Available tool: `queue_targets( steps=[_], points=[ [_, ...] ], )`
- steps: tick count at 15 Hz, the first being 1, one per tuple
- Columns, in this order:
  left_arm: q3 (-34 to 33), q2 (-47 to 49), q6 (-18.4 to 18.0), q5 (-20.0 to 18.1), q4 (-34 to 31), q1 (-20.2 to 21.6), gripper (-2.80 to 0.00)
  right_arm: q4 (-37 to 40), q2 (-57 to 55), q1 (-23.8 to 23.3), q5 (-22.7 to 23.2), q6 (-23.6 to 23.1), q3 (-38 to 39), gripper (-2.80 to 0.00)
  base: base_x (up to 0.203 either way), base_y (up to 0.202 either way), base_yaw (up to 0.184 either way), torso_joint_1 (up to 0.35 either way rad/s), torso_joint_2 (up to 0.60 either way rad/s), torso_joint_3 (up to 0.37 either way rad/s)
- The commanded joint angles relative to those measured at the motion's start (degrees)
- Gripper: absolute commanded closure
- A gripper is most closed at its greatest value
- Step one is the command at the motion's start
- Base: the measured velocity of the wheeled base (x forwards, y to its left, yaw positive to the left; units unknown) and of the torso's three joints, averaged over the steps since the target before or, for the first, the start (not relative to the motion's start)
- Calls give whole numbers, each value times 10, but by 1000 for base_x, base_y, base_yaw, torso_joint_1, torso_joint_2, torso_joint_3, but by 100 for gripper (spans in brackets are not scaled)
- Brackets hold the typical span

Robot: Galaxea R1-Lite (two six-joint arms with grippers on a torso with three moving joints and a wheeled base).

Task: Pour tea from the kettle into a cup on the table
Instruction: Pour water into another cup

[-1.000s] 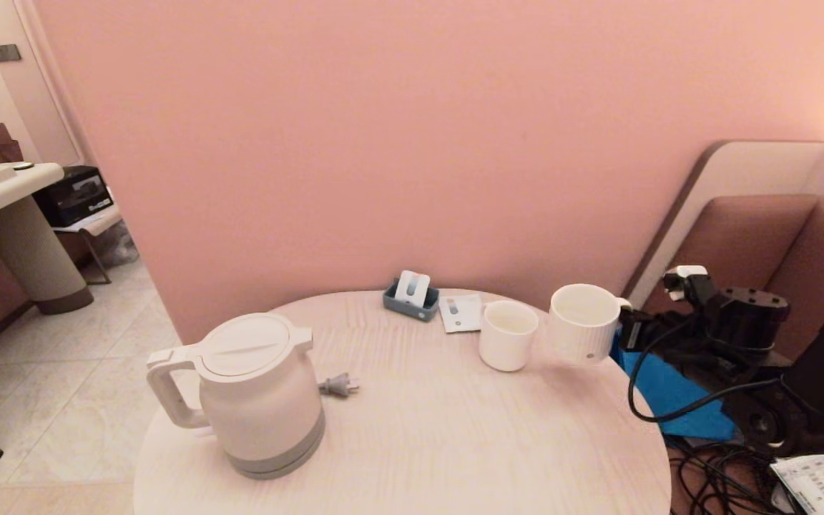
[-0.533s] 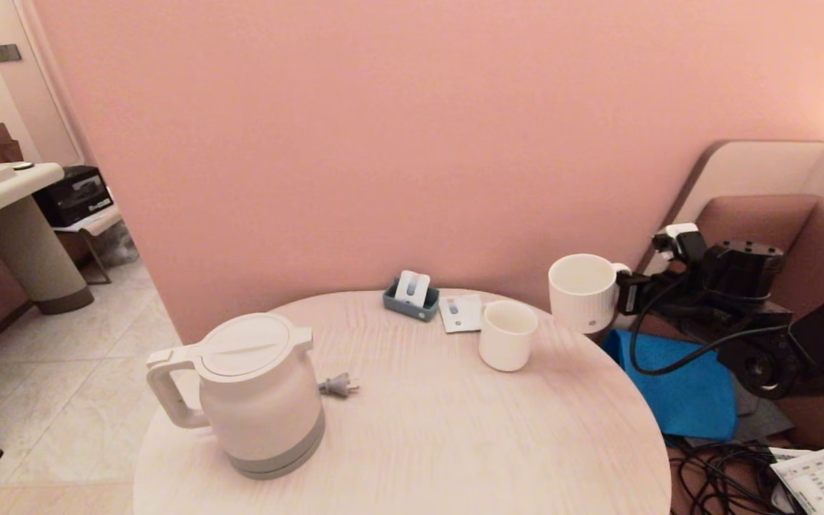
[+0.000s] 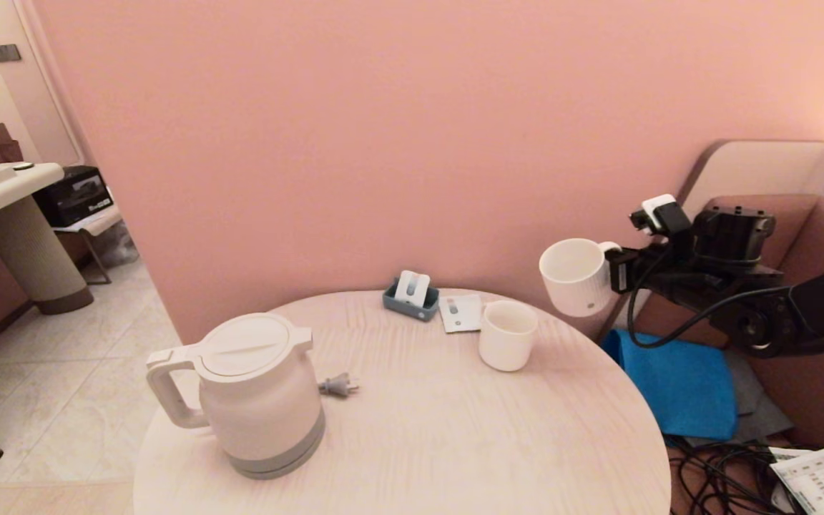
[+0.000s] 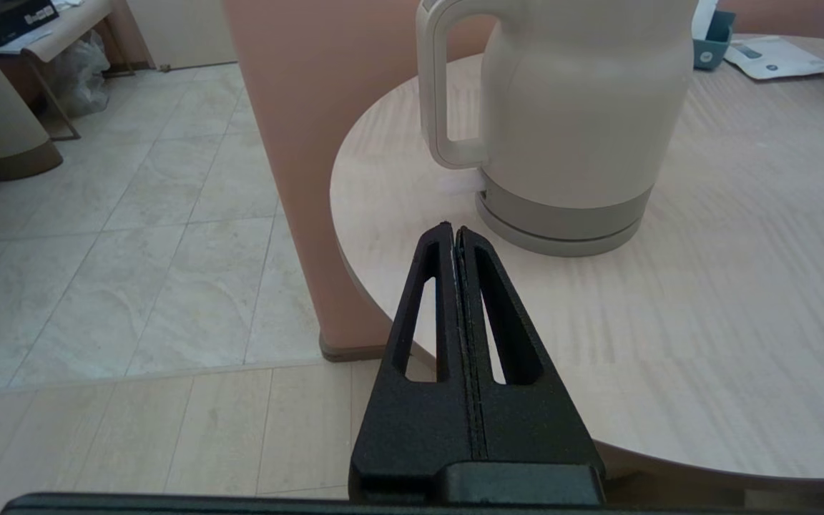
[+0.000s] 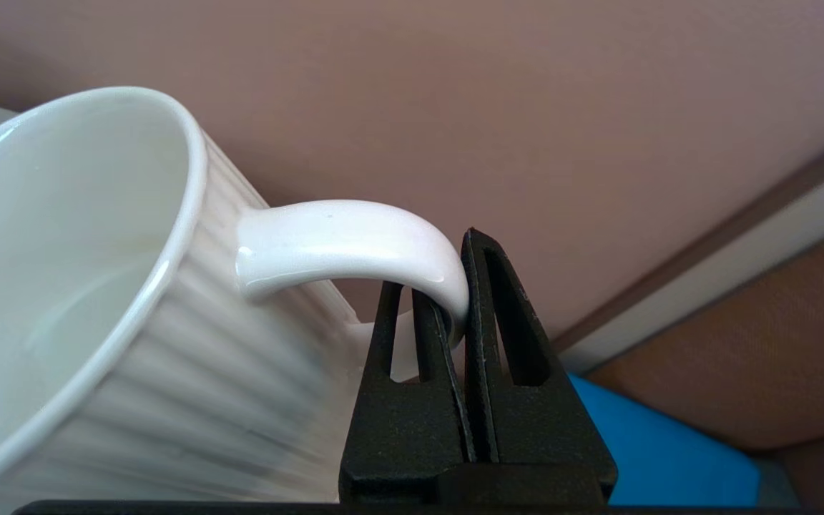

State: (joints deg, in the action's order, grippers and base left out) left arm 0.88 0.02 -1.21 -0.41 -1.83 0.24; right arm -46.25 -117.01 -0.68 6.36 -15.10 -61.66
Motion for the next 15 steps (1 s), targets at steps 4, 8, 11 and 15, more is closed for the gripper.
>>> queue_targets(
  steps=[4,8,11,15],
  points=[
    [0,0,0,0,0,0,0,45,-1,5,1,-18,-28,0,0,0,0,0,0,0],
    [0,0,0,0,0,0,0,42,-11,9,-9,-58,-37,0,0,0,0,0,0,0],
    [0,0,0,0,0,0,0,42,-18,10,-14,-90,-50,0,0,0,0,0,0,0],
    [0,0,0,0,0,0,0,45,-29,15,-17,-128,-61,0,0,0,0,0,0,0]
  ],
)
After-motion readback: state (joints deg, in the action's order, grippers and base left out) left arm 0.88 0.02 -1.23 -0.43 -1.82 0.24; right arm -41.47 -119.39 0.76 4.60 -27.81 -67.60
